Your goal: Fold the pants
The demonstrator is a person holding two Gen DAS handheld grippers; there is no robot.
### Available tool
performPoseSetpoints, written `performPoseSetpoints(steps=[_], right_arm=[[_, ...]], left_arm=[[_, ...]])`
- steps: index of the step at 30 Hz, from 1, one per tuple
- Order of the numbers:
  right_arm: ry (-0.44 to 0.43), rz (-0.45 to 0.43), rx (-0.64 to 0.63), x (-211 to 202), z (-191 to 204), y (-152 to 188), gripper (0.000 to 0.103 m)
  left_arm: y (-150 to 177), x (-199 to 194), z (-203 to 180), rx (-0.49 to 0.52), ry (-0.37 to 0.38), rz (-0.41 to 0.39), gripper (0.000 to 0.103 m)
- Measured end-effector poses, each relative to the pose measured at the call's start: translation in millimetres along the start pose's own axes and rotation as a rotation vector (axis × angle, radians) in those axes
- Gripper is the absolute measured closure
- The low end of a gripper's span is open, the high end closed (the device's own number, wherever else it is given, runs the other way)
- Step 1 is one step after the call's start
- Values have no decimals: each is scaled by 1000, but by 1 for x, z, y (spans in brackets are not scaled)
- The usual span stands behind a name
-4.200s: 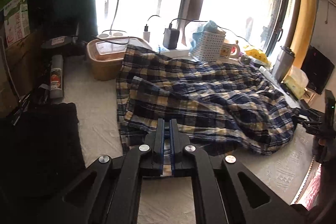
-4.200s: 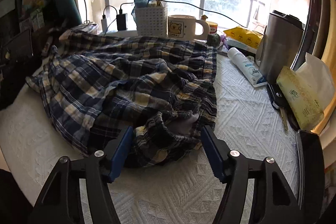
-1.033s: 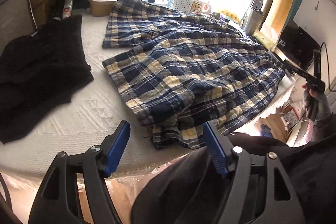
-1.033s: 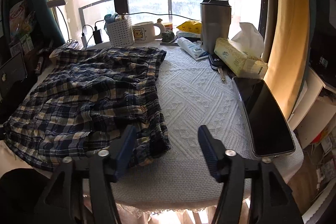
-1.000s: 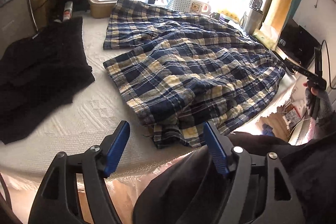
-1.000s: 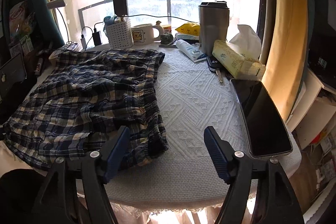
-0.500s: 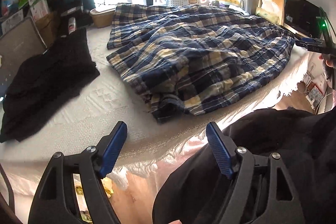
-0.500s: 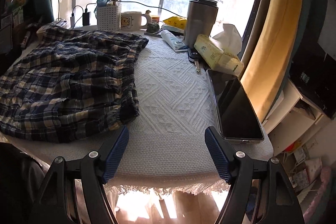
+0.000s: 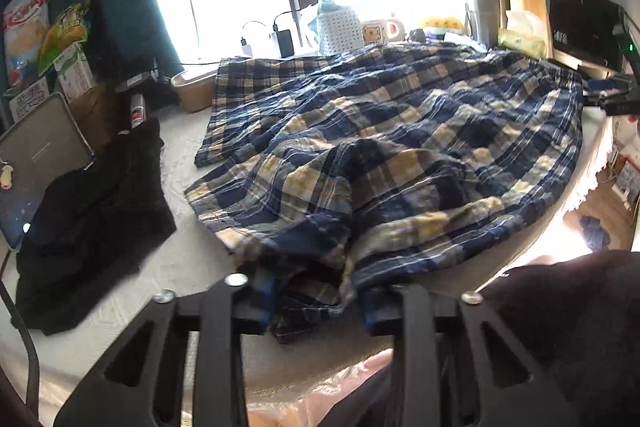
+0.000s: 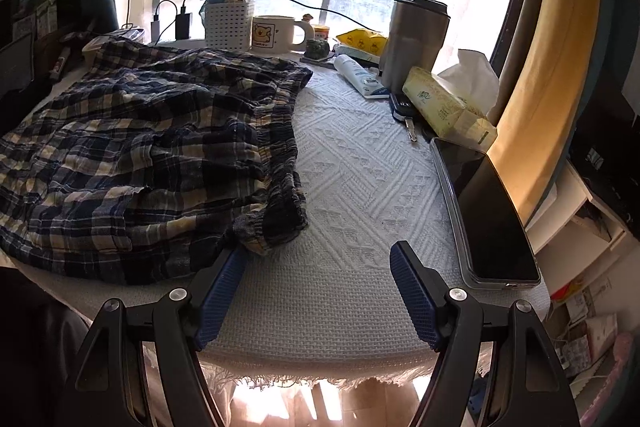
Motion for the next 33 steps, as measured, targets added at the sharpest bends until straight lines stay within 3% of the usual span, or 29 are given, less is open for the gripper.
performPoseSetpoints(steps=[3, 7, 15, 21, 25, 27, 29, 33], right_arm=[[46, 13, -34, -1, -8, 6, 27], [31, -15, -56, -4, -4, 3, 27], [44, -101, -340, -1, 52, -8, 26], [29, -180, -337, -13, 59, -25, 26], [-29, -170, -328, -9, 68, -27, 28], [-43, -162, -303, -3, 70, -29, 68], [-72, -177, -258, -2, 71, -32, 85], [-110, -180, -225, -6, 76, -37, 95]], left_arm=[[-4, -3, 2, -18, 8, -25, 83], [-11, -12, 7, -58, 5, -64, 85], [-32, -30, 22, -170, 56, -107, 85], [-37, -36, 29, -214, 72, -115, 85], [-34, -31, 32, -245, 89, -106, 85], [-33, -31, 32, -262, 101, -103, 86], [-33, -32, 32, -268, 105, -105, 86], [-38, -39, 33, -276, 121, -128, 87]])
Point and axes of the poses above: each gripper's, at about its wrist camera, not at the fingertips, and x roughly the way its jaws point, z to its left, y to its underside, the point moved 8 cm from there along x, roughly the way its jaws point, and after that the axes turned 3 degrees about x, right-handed, at the moved point
